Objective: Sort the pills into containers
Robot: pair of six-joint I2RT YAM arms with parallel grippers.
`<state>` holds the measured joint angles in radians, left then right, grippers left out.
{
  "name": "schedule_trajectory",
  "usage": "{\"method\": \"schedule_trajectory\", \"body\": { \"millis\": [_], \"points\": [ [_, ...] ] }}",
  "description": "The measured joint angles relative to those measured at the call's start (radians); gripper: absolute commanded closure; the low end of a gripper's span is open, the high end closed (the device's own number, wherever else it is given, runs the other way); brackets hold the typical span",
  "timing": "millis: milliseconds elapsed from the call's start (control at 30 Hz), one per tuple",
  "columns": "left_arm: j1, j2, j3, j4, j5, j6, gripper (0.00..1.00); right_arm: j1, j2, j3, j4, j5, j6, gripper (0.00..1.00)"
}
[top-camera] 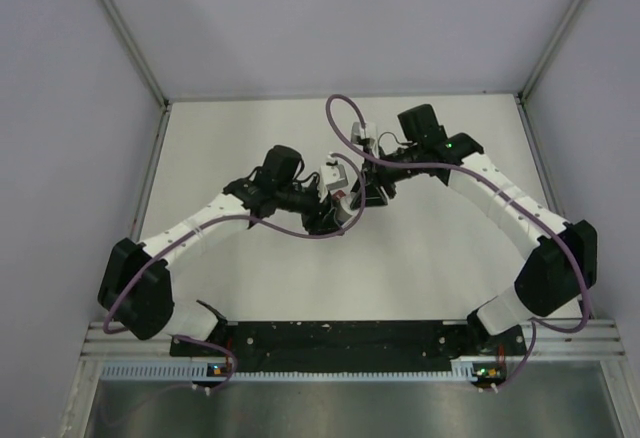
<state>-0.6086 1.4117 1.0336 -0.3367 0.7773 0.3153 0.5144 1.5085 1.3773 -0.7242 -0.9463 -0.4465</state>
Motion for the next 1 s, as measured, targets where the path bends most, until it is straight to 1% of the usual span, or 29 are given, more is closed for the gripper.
{"method": "schedule_trajectory", "body": {
  "millis": [133, 167, 333, 400, 433, 467, 500, 600, 800, 1000],
  "points": [
    [-0.002, -0.011, -0.019, 0.029, -0.033, -0.003, 1.0, 0.0, 0.007, 0.0, 0.011, 0.006, 0.016, 0.93],
    [-0.003, -0.013, -0.022, 0.036, -0.039, -0.003, 1.0, 0.0, 0.007, 0.0, 0.014, 0.009, 0.02, 0.91],
    [-0.003, -0.016, -0.028, 0.053, -0.055, -0.004, 1.0, 0.0, 0.008, 0.0, 0.027, 0.016, 0.029, 0.63],
    [-0.003, -0.016, -0.028, 0.055, -0.057, -0.003, 1.0, 0.0, 0.008, 0.0, 0.029, 0.018, 0.029, 0.59],
    [-0.003, -0.016, -0.029, 0.056, -0.057, -0.004, 1.0, 0.0, 0.008, 0.0, 0.029, 0.018, 0.029, 0.56],
    [-0.003, -0.016, -0.029, 0.057, -0.057, -0.003, 1.0, 0.0, 0.008, 0.0, 0.029, 0.018, 0.029, 0.49],
    [-0.003, -0.016, -0.03, 0.058, -0.057, -0.004, 1.0, 0.0, 0.008, -0.001, 0.029, 0.018, 0.03, 0.43],
    [-0.003, -0.016, -0.03, 0.091, -0.071, -0.009, 1.0, 0.0, 0.008, -0.004, 0.02, 0.018, 0.046, 0.31],
    [-0.003, -0.016, -0.03, 0.127, -0.079, -0.016, 1.0, 0.0, 0.008, -0.011, 0.013, 0.019, 0.055, 0.25],
    [-0.003, -0.016, -0.03, 0.148, -0.078, -0.023, 1.0, 0.0, 0.008, -0.017, 0.012, 0.018, 0.061, 0.25]
  ]
}}
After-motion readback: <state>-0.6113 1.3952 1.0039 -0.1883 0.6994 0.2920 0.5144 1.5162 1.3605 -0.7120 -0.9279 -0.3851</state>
